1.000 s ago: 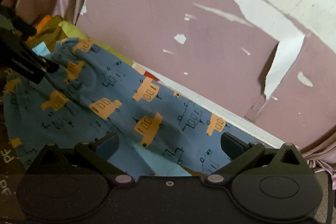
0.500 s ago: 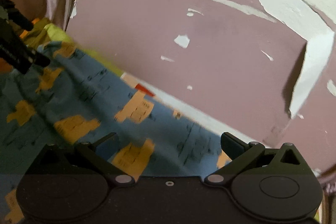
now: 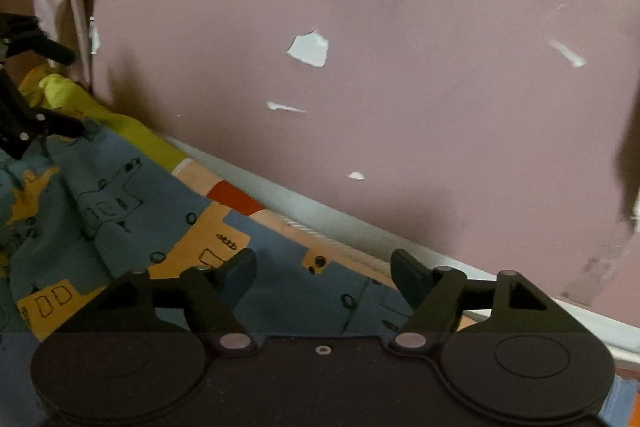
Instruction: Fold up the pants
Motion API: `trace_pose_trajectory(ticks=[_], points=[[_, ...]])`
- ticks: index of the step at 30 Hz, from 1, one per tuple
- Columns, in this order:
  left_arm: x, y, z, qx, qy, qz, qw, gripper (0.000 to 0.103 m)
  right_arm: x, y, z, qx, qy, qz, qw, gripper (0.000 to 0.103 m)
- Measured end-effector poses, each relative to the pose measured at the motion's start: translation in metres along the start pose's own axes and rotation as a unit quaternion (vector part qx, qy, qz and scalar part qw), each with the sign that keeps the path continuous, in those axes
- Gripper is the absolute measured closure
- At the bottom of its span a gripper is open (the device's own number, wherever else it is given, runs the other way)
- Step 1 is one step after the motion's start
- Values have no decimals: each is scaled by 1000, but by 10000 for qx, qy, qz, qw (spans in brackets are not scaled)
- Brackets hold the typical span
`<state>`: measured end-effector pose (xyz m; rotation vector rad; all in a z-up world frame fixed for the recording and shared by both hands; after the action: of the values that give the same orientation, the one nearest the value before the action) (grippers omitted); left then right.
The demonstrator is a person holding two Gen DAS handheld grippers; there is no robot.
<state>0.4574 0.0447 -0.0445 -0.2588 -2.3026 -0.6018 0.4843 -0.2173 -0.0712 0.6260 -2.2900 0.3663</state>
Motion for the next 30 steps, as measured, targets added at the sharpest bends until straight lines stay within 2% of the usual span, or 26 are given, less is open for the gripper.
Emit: trace_pose_trajectory(ticks=[1,5,10,13,16,17,19,22,24,26,27,30], points=[[-1,1,0,-56,-19,40,10000,6,-2,-1,0,26,-6,-77,10000,31],[-9,-1,2,-125,56,290,9995,12,-10,1,-1,90,74,-167,9998,47],[-14,-21,2,-496,205,320,9980,21,-16,5,-5,114,196,-245,9994,46],[-23,-25,-3,-391,396,105,9984,23,-21,7,-8,120,289,-213,9993,45],[-31,-24,-6,-182,649,46,9977,36,-26,9,-8,72,420,-177,9989,49],[-32,-23,-7,-86,706,84,9974,44,-27,10,-8,28,435,-163,9989,53],[-36,-22,-6,60,844,138,9963,50,-27,11,-7,-113,419,-152,9989,63],[-40,-24,-8,124,949,-24,9954,63,-26,17,-4,-147,334,-129,9993,77],[-41,-28,-9,176,927,-125,9955,78,-25,23,-3,-79,283,-92,9995,92],[-44,-34,-13,154,889,-259,9956,88,-23,26,-3,-76,235,-16,9997,100],[-44,-37,-15,162,855,-319,9957,95,-22,26,-4,-104,195,11,9998,102],[-40,-37,-17,372,748,-395,9957,101,-17,22,-6,-246,26,86,9997,103]])
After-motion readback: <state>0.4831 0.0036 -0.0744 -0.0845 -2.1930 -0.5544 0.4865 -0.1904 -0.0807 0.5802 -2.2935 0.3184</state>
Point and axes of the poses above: each gripper's, at about its wrist camera, not at the fingertips, and x roughly against the way its jaws point, y to its left, z to its underside, the point moved 3 cm from there along -x, roughly the way its jaws point, and after that the axes turned 1 degree about -x, right-handed, at the moved point
